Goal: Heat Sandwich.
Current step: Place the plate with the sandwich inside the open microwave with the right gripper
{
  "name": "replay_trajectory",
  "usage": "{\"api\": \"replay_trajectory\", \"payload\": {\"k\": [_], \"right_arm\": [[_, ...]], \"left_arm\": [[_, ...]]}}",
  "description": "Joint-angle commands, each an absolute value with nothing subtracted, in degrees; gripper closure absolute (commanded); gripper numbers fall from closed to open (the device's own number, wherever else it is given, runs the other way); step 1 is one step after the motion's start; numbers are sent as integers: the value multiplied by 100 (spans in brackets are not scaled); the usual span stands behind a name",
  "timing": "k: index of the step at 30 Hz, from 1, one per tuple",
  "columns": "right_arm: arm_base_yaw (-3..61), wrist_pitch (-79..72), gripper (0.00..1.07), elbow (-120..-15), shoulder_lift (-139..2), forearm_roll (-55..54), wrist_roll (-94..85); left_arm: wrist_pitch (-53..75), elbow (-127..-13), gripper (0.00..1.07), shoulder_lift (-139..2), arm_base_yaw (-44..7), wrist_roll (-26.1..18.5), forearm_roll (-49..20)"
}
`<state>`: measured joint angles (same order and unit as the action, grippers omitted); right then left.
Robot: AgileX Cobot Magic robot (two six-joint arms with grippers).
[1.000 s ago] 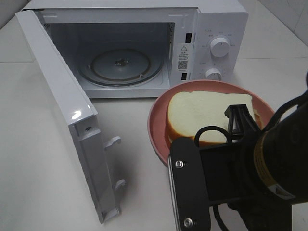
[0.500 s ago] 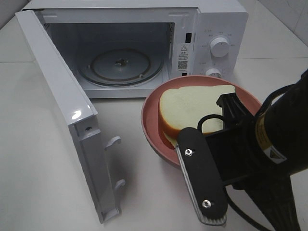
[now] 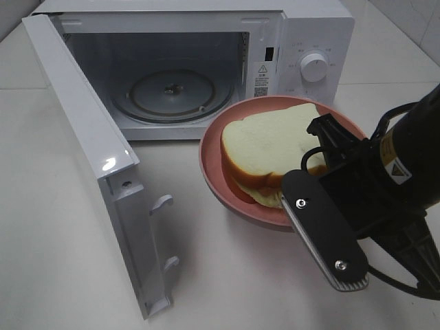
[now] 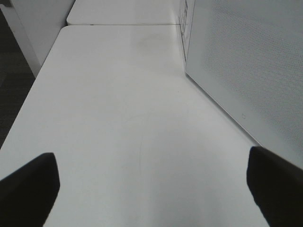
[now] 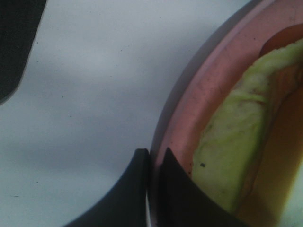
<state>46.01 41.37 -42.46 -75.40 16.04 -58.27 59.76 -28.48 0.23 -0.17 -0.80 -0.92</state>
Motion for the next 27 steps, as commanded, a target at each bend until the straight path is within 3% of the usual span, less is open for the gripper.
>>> {"api": "replay_trajectory", "payload": {"k": [1, 11, 27], "right_arm": [[4354, 3965, 107, -4228, -7483, 1306, -6566], [3724, 3936, 107, -4228, -7483, 957, -7838], [3873, 3965, 107, -4228, -7500, 533, -8428]], "left_arm": [[5930, -2842, 5, 183, -11, -74, -74], [5930, -2842, 5, 183, -11, -74, -74], [5930, -2842, 5, 183, -11, -74, -74]]}}
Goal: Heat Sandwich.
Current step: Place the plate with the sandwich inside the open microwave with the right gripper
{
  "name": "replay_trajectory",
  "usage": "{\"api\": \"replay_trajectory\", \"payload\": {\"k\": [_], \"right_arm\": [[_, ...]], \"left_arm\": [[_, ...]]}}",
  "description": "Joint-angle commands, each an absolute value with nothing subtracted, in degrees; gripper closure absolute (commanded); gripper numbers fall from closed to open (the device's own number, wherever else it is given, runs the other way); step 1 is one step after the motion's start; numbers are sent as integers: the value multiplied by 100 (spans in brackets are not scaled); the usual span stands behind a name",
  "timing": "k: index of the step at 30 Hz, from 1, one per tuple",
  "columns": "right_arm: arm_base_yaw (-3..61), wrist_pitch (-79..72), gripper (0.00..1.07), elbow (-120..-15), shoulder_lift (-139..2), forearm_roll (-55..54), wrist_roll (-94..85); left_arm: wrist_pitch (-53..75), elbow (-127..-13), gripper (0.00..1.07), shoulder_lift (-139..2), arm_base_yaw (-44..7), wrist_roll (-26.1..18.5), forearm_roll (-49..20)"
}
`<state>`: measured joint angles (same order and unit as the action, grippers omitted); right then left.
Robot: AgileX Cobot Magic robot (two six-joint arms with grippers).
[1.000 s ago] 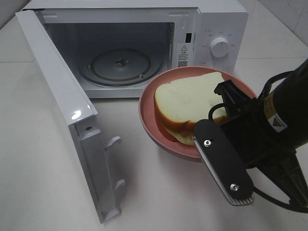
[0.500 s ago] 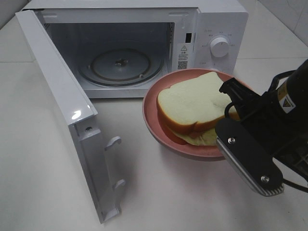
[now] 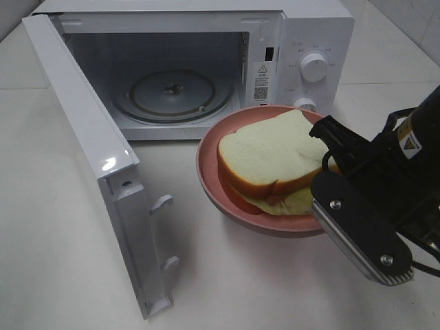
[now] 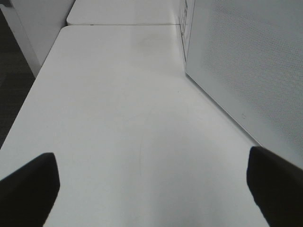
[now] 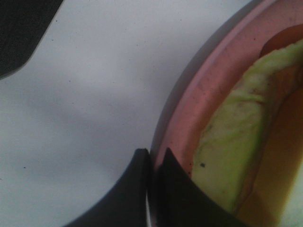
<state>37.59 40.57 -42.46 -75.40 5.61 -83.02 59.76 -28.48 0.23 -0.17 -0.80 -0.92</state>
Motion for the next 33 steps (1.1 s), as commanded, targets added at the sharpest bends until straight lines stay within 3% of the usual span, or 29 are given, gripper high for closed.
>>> {"api": "replay_trajectory", "payload": {"k": [1, 33], "right_arm": [[3942, 3930, 107, -4228, -7500, 533, -8428], [4011, 3839, 107, -5901, -9356, 327, -8514]], "left_arm": [[5930, -2842, 5, 183, -11, -74, -74], [5930, -2842, 5, 183, -11, -74, -74]]}}
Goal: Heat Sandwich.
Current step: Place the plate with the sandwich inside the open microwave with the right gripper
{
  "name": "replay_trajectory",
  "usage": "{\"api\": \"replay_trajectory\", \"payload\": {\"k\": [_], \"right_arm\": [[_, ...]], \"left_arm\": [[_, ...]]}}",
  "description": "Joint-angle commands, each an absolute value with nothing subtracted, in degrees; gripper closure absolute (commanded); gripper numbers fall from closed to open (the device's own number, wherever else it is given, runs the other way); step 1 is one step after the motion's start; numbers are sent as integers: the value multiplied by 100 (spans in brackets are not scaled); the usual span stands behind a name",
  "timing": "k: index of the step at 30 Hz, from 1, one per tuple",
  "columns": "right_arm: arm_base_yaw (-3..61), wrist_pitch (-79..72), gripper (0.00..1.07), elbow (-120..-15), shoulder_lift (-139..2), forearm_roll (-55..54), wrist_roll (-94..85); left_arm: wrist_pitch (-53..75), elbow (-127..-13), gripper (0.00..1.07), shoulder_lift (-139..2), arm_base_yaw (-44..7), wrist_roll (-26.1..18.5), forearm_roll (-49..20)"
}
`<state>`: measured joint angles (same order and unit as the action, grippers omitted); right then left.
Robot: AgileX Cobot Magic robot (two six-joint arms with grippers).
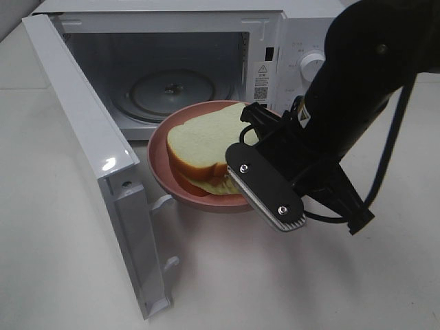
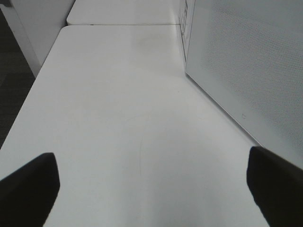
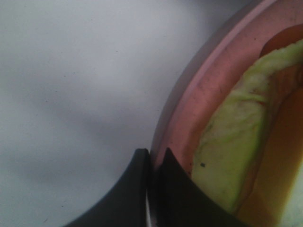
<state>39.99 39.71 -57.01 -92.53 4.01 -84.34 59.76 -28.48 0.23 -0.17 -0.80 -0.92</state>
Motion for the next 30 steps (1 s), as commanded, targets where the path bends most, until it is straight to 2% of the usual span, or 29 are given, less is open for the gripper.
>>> {"api": "replay_trajectory", "payload": {"k": [1, 30], "right_arm": [[4011, 3839, 107, -5901, -9356, 327, -8514], [4148, 4022, 107, -7935, -10966, 74, -8400]], "left_arm": [[5930, -2842, 5, 183, -11, -74, -74], [5930, -2842, 5, 183, -11, -74, -74]]}}
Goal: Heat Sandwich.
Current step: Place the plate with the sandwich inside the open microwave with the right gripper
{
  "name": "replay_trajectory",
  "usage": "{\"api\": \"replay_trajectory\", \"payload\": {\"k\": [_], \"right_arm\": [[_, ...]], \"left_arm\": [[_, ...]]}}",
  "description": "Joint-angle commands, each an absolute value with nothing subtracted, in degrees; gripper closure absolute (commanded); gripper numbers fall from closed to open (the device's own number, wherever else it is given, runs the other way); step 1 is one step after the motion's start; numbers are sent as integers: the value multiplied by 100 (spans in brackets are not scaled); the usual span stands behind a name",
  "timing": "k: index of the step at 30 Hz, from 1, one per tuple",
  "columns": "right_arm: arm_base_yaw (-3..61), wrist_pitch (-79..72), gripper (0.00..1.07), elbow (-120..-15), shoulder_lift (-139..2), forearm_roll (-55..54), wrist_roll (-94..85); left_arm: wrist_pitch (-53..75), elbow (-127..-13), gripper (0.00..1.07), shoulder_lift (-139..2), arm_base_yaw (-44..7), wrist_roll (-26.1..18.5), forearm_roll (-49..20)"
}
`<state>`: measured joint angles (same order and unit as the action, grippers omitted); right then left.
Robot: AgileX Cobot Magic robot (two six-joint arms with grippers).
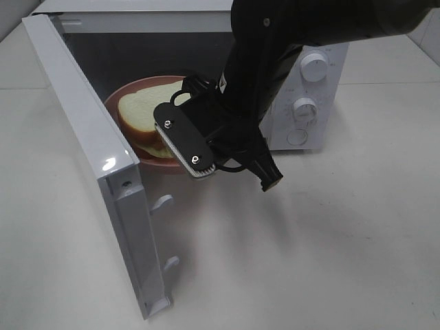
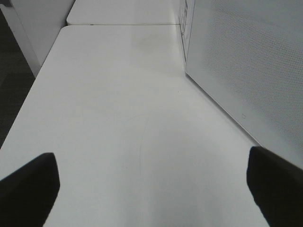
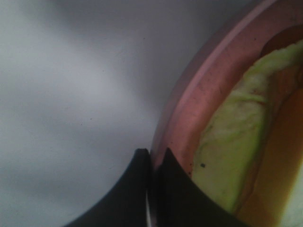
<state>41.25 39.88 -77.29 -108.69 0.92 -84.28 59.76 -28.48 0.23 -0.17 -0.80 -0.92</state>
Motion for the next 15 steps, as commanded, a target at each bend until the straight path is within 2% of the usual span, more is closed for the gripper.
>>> {"api": "replay_trajectory", "payload": {"k": [1, 15], "right_arm": [[4148, 4091, 107, -8016, -11029, 74, -8400], [4148, 4492, 107, -9185, -11751, 155, -7895]], "left_arm": [[5930, -2842, 5, 183, -11, -74, -74], [5930, -2842, 5, 183, -11, -74, -74]]}}
